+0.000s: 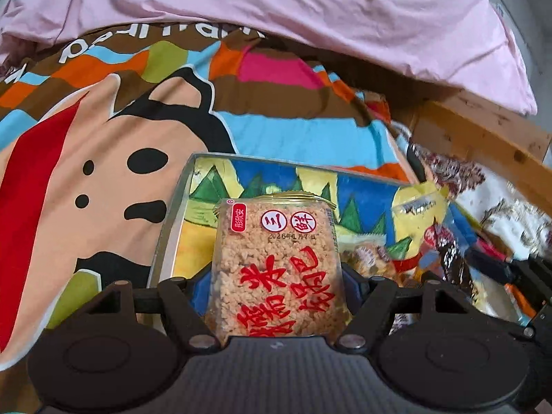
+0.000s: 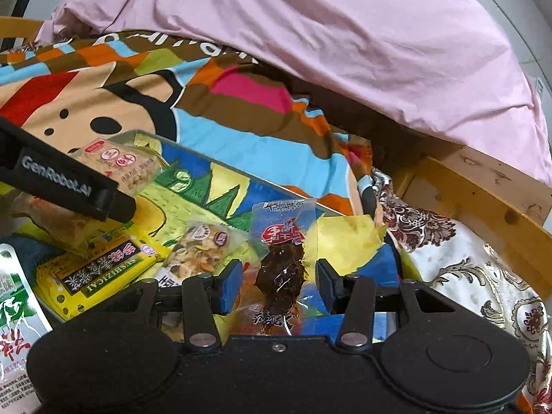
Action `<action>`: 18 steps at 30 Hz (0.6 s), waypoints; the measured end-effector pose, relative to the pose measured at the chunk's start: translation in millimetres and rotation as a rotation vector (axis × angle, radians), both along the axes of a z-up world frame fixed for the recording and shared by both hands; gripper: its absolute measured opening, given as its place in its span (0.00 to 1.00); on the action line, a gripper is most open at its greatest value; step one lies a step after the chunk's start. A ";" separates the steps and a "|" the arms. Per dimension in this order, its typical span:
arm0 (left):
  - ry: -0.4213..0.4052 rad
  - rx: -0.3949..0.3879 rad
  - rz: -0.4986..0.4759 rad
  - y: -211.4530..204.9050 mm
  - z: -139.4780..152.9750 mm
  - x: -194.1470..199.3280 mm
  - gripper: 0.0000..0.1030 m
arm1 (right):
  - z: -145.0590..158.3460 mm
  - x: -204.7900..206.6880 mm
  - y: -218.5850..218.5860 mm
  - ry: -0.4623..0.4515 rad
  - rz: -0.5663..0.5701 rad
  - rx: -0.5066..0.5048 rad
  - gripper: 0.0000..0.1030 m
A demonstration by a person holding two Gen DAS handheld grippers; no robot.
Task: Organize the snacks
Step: 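Release both snacks into the tray and lift both tools away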
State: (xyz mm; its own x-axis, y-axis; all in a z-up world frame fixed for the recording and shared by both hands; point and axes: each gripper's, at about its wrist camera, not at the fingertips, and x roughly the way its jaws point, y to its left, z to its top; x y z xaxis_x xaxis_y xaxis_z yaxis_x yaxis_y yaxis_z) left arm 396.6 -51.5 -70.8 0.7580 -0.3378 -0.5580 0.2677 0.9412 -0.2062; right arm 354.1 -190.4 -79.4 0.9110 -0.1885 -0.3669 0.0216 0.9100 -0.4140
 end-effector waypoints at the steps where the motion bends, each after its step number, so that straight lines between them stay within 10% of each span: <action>1: 0.005 0.004 0.000 -0.7 -0.9 0.7 0.73 | -1.3 0.6 0.8 0.005 0.002 -0.002 0.47; 18: 0.008 0.026 -0.027 -5.5 -1.7 3.7 0.78 | -6.7 1.9 3.1 0.037 0.002 -0.011 0.63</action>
State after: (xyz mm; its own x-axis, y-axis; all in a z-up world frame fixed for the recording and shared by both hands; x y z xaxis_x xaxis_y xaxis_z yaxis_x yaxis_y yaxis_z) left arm 400.4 -57.0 -72.5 0.7443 -0.3433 -0.5729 0.2916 0.9387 -0.1836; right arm 356.0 -187.3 -86.2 0.8974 -0.1906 -0.3980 0.0043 0.9056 -0.4240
